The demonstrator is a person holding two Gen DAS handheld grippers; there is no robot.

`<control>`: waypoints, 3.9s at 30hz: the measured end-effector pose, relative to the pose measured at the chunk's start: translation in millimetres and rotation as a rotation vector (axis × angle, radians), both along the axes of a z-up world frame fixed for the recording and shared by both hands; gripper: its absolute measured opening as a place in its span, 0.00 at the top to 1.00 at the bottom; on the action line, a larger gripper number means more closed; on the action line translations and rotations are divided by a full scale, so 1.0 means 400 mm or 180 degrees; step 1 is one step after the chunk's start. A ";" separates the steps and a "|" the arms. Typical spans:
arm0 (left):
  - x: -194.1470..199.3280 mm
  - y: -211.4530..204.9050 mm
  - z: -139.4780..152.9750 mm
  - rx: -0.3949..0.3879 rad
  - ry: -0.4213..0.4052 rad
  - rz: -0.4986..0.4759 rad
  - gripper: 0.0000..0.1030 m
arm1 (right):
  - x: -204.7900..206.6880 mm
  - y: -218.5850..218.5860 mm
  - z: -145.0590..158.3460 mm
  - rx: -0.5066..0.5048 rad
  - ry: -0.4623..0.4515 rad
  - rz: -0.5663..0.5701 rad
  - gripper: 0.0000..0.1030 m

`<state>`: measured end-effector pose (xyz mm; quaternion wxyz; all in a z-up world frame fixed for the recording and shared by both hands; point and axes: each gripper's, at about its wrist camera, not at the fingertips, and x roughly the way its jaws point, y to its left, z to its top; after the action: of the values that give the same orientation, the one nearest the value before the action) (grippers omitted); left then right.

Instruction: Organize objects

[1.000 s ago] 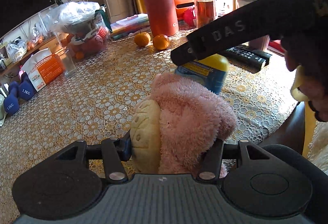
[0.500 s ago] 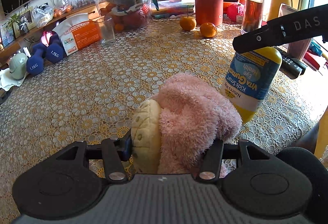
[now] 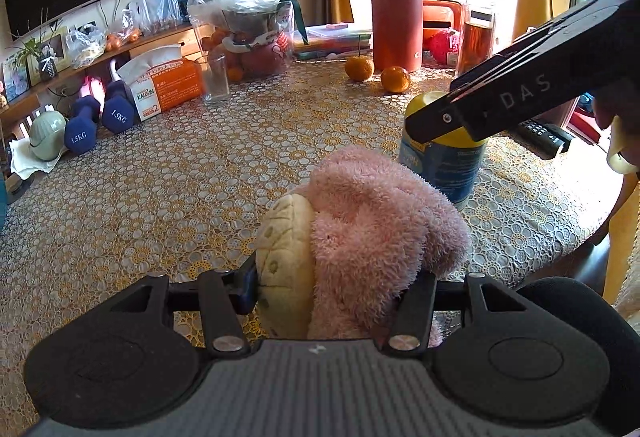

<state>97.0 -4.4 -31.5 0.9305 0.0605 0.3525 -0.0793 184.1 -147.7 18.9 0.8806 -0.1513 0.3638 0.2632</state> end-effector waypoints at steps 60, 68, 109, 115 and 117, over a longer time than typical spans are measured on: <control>0.162 -0.168 -0.059 0.0743 0.0088 -0.0218 0.48 | 0.072 -0.164 0.002 0.0942 0.0703 -0.0607 0.46; 0.141 -0.123 -0.069 0.0772 0.0145 -0.0171 0.48 | 0.072 -0.179 0.001 0.1016 0.0748 -0.0643 0.46; 0.093 -0.036 -0.088 0.1264 0.0033 -0.0106 0.48 | 0.070 -0.168 -0.001 0.0982 0.0678 -0.0621 0.46; 0.075 0.016 -0.097 0.1151 0.0154 -0.0015 0.44 | 0.060 -0.160 0.002 0.0937 0.0639 -0.0606 0.45; 0.069 0.022 -0.093 0.1113 0.0168 -0.0008 0.38 | 0.060 -0.159 0.003 0.0931 0.0638 -0.0609 0.45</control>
<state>124.8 4.2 -68.6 0.8961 0.2197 0.3852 -0.0195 207.9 -211.3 20.1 0.8736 0.0404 0.4202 0.2421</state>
